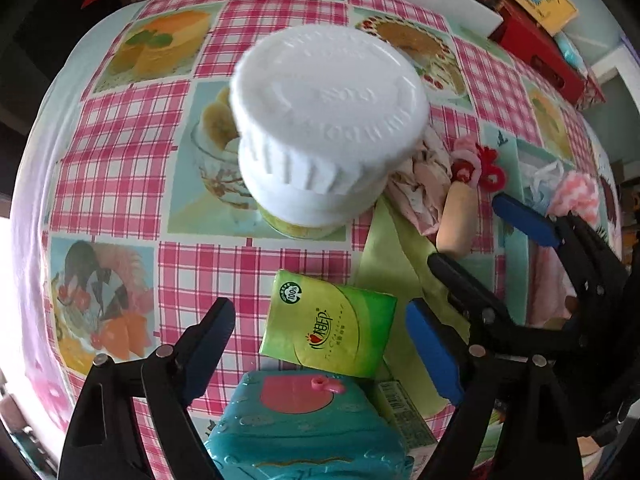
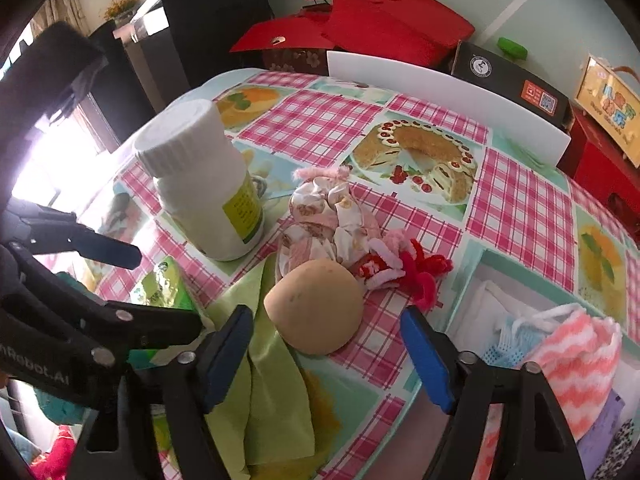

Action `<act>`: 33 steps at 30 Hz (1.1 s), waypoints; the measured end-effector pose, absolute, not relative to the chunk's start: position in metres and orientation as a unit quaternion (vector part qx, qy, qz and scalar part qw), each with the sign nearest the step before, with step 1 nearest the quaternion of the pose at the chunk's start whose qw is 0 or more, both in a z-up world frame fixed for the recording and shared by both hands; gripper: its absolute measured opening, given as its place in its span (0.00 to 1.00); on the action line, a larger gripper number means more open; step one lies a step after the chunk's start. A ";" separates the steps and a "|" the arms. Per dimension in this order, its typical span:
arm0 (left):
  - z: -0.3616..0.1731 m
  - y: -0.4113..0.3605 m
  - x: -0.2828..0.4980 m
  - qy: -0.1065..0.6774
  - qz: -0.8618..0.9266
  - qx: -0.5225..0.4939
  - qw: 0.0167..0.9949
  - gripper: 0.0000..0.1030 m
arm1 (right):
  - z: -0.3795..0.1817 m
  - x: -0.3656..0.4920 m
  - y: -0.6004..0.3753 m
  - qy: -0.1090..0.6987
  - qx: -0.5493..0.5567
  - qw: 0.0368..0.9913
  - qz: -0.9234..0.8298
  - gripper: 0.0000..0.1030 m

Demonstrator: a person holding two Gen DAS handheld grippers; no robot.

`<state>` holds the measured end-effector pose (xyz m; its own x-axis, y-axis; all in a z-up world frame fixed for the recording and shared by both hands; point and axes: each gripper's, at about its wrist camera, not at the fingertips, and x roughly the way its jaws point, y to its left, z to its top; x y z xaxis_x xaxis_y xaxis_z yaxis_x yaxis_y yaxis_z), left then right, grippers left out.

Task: Organize soft objects
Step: 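Grasp the green tissue pack with the left tool while the right tool grasps the round beige sponge, then lift the tissue pack and sponge with both tools and carry them over the tray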

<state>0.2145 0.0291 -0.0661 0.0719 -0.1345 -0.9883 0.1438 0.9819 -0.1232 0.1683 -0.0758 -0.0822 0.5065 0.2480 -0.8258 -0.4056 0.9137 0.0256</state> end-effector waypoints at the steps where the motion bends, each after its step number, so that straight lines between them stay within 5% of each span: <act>1: -0.067 0.027 0.216 0.675 -0.096 0.004 0.731 0.85 | -0.084 0.169 -0.076 0.462 -0.083 0.862 0.191 0.68; 5: -0.073 0.025 0.215 0.682 -0.101 -0.014 0.724 0.66 | -0.088 0.170 -0.074 0.467 -0.082 0.859 0.193 0.67; 10: -0.079 0.031 0.217 0.678 -0.101 -0.026 0.728 0.66 | -0.089 0.170 -0.079 0.467 -0.077 0.861 0.186 0.52; 33: -0.006 0.073 0.170 0.579 -0.080 -0.133 0.800 0.65 | -0.049 0.157 -0.108 0.439 -0.032 0.881 0.174 0.50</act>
